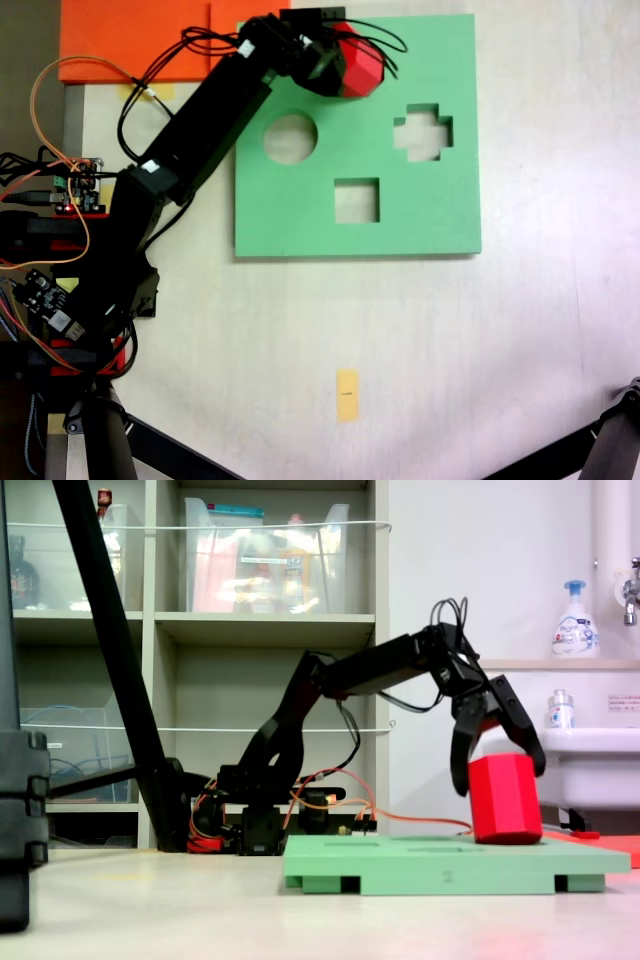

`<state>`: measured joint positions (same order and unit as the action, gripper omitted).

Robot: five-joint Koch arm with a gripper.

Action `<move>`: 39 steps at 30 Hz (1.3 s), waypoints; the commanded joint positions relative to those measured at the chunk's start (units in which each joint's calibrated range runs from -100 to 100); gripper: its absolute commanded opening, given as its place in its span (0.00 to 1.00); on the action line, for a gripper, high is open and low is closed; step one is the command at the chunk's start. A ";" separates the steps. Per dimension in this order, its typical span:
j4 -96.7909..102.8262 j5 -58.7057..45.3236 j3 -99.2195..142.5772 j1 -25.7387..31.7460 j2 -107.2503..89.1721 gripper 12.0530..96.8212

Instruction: Put the octagonal pillar block into the corresponding hole

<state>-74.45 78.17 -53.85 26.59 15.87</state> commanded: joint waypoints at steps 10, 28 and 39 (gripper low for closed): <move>5.55 0.59 -6.67 0.68 3.41 0.28; 6.32 -0.20 -10.06 -1.17 14.02 0.35; 0.74 -0.59 -9.96 0.15 11.78 0.92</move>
<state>-72.98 78.02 -61.10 26.15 31.46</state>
